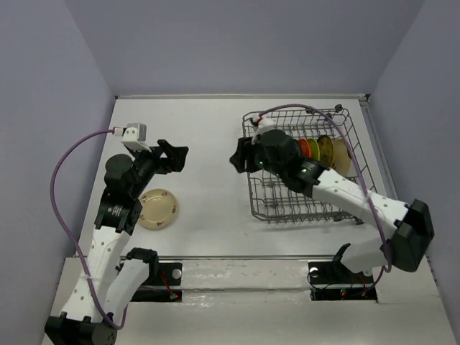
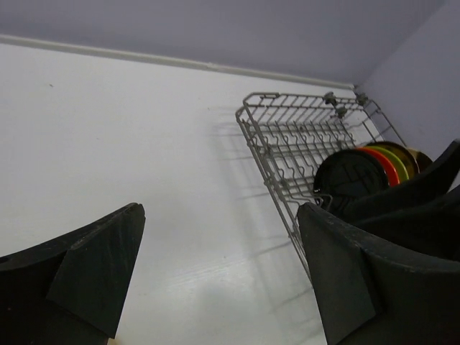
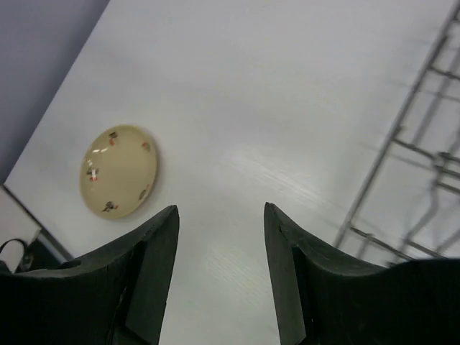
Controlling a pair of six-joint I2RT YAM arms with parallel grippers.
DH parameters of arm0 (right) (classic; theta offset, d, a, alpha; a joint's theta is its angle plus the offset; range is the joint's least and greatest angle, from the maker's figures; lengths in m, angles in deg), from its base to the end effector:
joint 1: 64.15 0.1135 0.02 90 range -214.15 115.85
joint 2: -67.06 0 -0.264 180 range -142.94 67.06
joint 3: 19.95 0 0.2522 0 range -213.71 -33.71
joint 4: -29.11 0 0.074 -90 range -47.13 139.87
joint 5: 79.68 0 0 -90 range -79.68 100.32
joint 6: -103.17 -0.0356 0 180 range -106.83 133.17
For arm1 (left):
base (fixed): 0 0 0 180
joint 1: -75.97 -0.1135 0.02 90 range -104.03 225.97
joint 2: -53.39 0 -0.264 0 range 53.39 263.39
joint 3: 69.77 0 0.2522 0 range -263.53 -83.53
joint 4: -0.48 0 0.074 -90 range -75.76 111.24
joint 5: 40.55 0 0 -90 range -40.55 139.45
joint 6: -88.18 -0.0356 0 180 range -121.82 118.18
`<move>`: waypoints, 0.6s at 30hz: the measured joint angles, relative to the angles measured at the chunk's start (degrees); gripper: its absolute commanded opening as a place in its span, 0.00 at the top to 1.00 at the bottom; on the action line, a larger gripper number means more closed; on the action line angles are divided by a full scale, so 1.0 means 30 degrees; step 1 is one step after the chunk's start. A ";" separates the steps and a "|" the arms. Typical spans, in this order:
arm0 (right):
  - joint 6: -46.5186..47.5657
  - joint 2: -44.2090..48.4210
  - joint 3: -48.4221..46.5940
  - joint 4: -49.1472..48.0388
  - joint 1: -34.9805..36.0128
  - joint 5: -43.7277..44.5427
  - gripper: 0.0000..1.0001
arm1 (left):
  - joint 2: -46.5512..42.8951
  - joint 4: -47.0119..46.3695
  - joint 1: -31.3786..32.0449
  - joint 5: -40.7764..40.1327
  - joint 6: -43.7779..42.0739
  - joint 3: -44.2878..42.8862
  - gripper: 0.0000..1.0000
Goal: Load the plates into the dish rack
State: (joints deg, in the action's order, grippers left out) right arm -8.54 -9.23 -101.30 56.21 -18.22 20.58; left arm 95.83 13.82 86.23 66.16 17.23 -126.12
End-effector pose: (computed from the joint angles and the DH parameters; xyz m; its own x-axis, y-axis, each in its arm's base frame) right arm 0.2200 0.2181 0.3513 -0.4615 0.0466 -0.8859 -0.4536 0.8458 0.2808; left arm 0.1734 -0.0418 0.3534 -0.1388 -0.2926 -0.9461 0.4319 0.8419 -0.3237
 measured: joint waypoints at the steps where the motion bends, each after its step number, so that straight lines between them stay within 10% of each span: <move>1: -0.0357 -0.0816 -0.0029 -0.0794 0.0554 -0.0510 0.46 | -0.0678 0.0015 -0.0015 -0.0794 -0.0022 0.0000 0.01; 18: -0.7125 -1.3988 -0.5020 -0.6579 0.3810 -0.5821 0.49 | -0.2710 0.1639 -0.0058 -0.7876 -0.0197 -0.0692 0.01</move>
State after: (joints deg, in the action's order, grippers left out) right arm -29.92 -51.20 -116.36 36.47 -6.79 3.12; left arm 87.70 18.74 86.06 42.53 16.64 -128.19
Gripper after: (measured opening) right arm 0.505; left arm 0.990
